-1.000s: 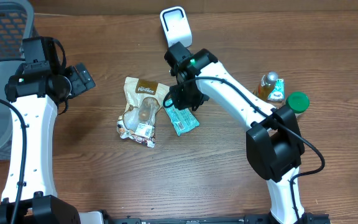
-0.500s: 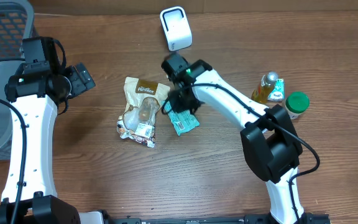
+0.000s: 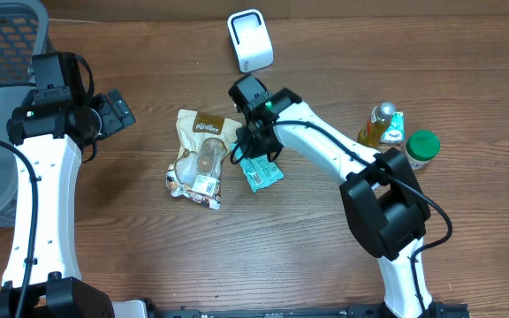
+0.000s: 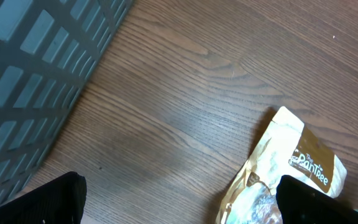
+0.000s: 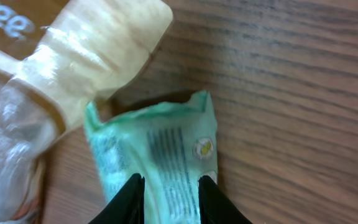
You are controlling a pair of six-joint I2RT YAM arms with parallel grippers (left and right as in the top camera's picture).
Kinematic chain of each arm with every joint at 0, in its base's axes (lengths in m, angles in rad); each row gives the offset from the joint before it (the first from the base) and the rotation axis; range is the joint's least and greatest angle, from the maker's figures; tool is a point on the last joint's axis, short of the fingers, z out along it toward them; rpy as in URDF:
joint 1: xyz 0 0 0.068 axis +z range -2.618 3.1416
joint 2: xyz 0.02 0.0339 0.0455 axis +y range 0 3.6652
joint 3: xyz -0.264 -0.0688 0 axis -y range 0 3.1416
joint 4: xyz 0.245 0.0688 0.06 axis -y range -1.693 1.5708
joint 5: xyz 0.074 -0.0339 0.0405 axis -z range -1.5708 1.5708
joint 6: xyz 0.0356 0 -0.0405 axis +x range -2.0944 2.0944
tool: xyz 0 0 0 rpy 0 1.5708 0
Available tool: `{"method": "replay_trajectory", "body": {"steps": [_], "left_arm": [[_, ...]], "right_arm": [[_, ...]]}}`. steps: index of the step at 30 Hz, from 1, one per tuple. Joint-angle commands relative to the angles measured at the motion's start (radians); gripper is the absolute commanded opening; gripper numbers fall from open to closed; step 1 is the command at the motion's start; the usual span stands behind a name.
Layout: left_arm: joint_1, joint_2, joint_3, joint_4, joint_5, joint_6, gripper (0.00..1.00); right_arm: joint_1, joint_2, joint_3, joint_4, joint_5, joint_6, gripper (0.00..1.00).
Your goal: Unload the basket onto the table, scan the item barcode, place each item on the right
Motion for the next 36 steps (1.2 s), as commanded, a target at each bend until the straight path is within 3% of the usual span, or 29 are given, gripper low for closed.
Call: {"method": "replay_trajectory", "body": {"steps": [1, 6, 13, 19, 28, 36], "left_arm": [[0.002, -0.006, 0.008, 0.003, -0.002, 0.013, 1.00], [0.002, -0.006, 0.008, 0.003, -0.002, 0.013, 1.00], [0.002, -0.006, 0.008, 0.003, -0.002, 0.013, 0.99], [0.002, -0.006, 0.008, 0.003, -0.002, 0.013, 1.00], [0.002, -0.006, 0.008, 0.003, -0.002, 0.013, 0.99], [0.002, -0.006, 0.008, 0.003, -0.002, 0.013, 1.00]], "right_arm": [[0.002, -0.018, -0.127, 0.125, -0.018, -0.003, 0.26], [0.002, -0.027, -0.145, 0.175, -0.039, -0.003, 0.31], [0.003, -0.113, 0.057, -0.004, -0.041, -0.003, 0.38], [0.035, -0.119, 0.035, -0.177, -0.053, -0.003, 0.28], [0.068, -0.114, -0.164, 0.006, -0.053, -0.003, 0.30], [0.069, -0.109, -0.285, 0.099, -0.053, -0.003, 0.22]]}}
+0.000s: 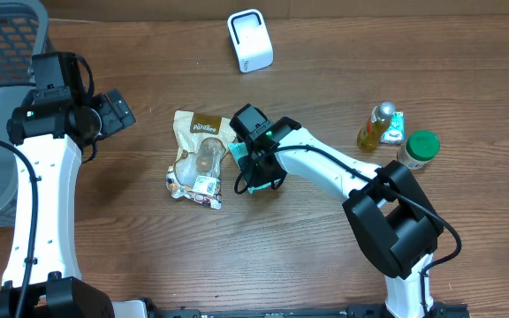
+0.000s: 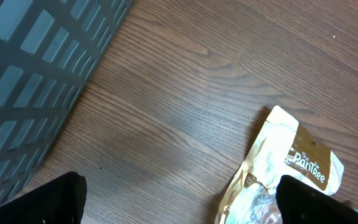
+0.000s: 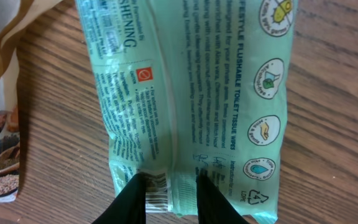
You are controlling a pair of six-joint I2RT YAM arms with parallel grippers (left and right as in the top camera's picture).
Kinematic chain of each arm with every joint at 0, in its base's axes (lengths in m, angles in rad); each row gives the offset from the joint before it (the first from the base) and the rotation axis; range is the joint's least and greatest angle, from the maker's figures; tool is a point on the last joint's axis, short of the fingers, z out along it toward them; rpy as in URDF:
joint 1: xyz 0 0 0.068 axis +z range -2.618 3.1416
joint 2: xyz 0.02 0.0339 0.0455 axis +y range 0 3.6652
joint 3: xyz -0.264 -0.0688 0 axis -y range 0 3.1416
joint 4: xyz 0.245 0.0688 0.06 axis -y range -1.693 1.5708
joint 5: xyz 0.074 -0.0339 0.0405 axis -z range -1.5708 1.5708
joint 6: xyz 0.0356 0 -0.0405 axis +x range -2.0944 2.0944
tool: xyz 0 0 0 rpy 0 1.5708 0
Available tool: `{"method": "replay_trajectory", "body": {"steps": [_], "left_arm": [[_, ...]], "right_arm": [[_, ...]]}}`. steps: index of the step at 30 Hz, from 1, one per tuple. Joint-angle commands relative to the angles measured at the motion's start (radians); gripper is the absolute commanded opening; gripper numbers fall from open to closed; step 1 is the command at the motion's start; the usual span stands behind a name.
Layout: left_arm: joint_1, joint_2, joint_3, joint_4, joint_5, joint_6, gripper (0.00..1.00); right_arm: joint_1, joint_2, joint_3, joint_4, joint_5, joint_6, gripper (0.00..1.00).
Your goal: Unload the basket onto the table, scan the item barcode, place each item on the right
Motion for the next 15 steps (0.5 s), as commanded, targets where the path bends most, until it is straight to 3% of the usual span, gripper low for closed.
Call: {"method": "replay_trajectory", "body": {"steps": [1, 4, 7, 13, 15], "left_arm": [[0.002, -0.006, 0.008, 0.003, -0.003, 0.013, 1.00], [0.002, -0.006, 0.008, 0.003, -0.002, 0.013, 1.00], [0.002, -0.006, 0.008, 0.003, -0.003, 0.013, 1.00], [0.002, -0.006, 0.008, 0.003, -0.002, 0.013, 0.99], [0.002, -0.006, 0.008, 0.003, -0.002, 0.013, 1.00]], "right_arm": [[0.005, 0.002, -0.023, 0.006, -0.006, -0.004, 0.24], [0.005, 0.002, -0.023, 0.006, -0.006, -0.004, 0.41], [0.005, 0.002, -0.023, 0.006, -0.006, -0.003, 0.50], [0.005, 0.000, -0.016, -0.002, -0.006, 0.000, 0.48], [0.005, -0.021, 0.051, -0.034, -0.006, 0.000, 0.52]]}}
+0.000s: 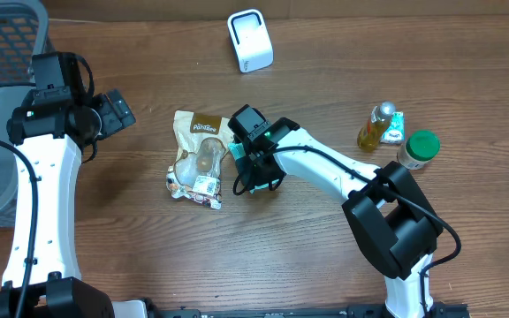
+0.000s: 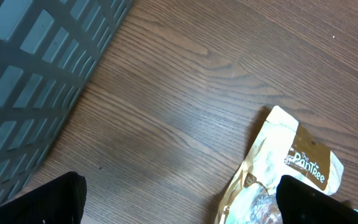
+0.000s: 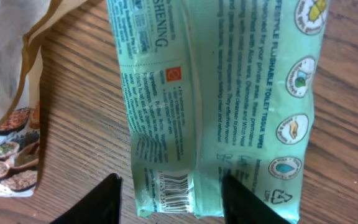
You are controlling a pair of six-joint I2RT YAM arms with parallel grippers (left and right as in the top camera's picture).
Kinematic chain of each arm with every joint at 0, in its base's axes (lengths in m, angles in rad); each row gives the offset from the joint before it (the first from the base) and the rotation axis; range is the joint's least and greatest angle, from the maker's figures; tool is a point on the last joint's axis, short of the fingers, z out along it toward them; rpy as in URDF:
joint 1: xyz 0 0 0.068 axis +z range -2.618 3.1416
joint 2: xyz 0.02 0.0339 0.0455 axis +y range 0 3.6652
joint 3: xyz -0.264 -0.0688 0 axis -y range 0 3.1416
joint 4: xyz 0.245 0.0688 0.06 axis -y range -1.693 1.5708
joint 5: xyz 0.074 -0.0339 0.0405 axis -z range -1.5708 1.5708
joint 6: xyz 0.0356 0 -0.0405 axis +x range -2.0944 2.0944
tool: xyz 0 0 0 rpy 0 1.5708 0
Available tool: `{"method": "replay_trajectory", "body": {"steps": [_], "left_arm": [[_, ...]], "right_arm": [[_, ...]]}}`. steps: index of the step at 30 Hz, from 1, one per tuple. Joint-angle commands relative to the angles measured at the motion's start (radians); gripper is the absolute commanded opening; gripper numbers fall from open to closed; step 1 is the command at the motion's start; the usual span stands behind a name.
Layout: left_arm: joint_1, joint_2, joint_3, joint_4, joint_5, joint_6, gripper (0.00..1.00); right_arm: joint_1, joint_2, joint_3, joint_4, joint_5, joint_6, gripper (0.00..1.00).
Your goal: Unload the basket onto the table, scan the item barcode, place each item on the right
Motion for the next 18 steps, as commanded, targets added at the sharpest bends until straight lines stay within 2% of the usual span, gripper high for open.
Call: {"method": "replay_trajectory", "body": {"steps": [1, 4, 6, 9, 13, 18], "left_arm": [[0.002, -0.006, 0.008, 0.003, -0.002, 0.013, 1.00], [0.002, -0.006, 0.008, 0.003, -0.002, 0.013, 1.00], [0.002, -0.006, 0.008, 0.003, -0.003, 0.013, 0.99], [0.002, -0.006, 0.008, 0.003, -0.002, 0.013, 0.99], [0.002, -0.006, 0.008, 0.003, -0.002, 0.013, 1.00], [0.002, -0.006, 0.008, 0.003, -0.002, 0.013, 1.00]], "right_arm": [[-0.001, -0.030, 0.077, -0.050, 0.017, -0.001, 0.54], [-0.001, -0.051, 0.122, -0.086, 0.017, -0.002, 0.56], [-0.001, -0.052, 0.121, -0.104, 0.017, -0.002, 0.50], [0.000, -0.052, 0.102, -0.122, 0.057, -0.002, 0.33], [0.006, -0.050, 0.089, -0.123, 0.162, -0.061, 0.31], [0.038, -0.049, 0.088, -0.105, 0.186, -0.146, 0.32]]}}
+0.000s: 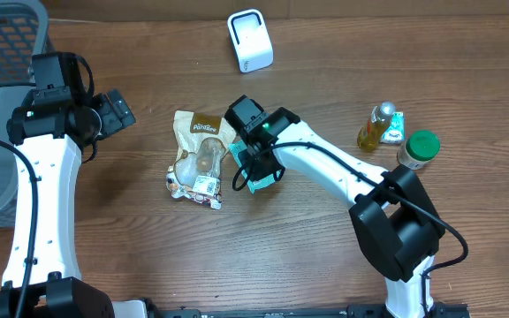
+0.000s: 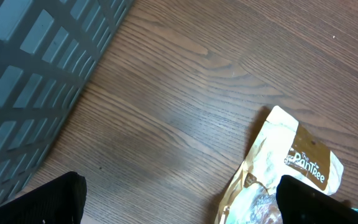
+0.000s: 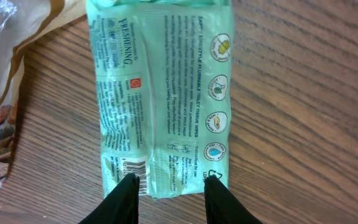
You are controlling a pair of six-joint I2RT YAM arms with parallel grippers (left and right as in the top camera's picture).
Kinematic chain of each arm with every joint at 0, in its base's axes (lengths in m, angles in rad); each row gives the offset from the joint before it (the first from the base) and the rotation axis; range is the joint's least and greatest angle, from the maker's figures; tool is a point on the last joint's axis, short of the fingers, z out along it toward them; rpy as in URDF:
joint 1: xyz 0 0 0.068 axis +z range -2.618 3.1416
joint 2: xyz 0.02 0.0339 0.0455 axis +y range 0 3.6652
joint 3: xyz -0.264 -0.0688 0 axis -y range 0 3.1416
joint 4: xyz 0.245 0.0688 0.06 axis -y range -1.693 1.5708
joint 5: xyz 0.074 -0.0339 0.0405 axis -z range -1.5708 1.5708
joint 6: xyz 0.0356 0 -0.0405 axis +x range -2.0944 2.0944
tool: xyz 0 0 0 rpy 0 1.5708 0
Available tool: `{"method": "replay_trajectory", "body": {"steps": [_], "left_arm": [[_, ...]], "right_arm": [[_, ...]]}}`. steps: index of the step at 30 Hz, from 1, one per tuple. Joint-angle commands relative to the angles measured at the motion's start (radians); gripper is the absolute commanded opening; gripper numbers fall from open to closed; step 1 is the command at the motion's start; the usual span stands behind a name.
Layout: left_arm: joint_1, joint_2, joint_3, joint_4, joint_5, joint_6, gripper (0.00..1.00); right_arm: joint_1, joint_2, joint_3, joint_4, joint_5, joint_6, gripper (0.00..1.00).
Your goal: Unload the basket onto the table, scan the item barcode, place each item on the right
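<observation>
A mint-green wipes pack (image 3: pixel 163 106) lies flat on the wooden table, printed side up, its barcode (image 3: pixel 132 169) at the near left corner. My right gripper (image 3: pixel 169 198) hovers open over that near end, with one of its fingers (image 3: pixel 126 199) at the barcode; nothing is gripped. In the overhead view the right gripper (image 1: pixel 250 170) covers most of the pack (image 1: pixel 260 184). The white scanner (image 1: pixel 250 40) stands at the far edge. My left gripper (image 1: pixel 113 113) hangs open at the left, away from the pack.
A brown snack bag (image 1: pixel 197 159) lies touching the pack's left side. A grey basket fills the far left. A yellow bottle (image 1: pixel 378 124), a small green packet (image 1: pixel 394 128) and a green-lidded jar (image 1: pixel 421 148) stand at the right.
My right gripper has drawn back from the pack, so the whole pack shows now. Its fingers stand closer together than before. The pack and the left arm have not moved.
First my right gripper's fingers stood narrowly apart at the pack's end beside the brown bag. Then the gripper was over the barcode end and the bag had shifted slightly. Its fingers then stood wide apart close to the pack; now it hovers higher.
</observation>
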Motion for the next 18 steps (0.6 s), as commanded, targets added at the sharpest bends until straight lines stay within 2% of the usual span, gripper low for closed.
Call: {"method": "replay_trajectory", "body": {"steps": [1, 12, 15, 18], "left_arm": [[0.002, -0.006, 0.008, 0.002, -0.002, 0.013, 0.99], [0.002, -0.006, 0.008, 0.002, -0.002, 0.013, 1.00], [0.002, -0.006, 0.008, 0.002, -0.002, 0.013, 1.00], [0.002, -0.006, 0.008, 0.002, -0.003, 0.013, 0.99]], "right_arm": [[0.035, -0.031, -0.009, 0.019, 0.029, -0.061, 0.32], [0.065, -0.021, -0.146, 0.136, 0.091, -0.067, 0.29], [0.066, -0.021, -0.175, 0.153, 0.077, -0.068, 0.31], [0.066, -0.021, -0.179, 0.153, 0.052, -0.067, 0.39]]}}
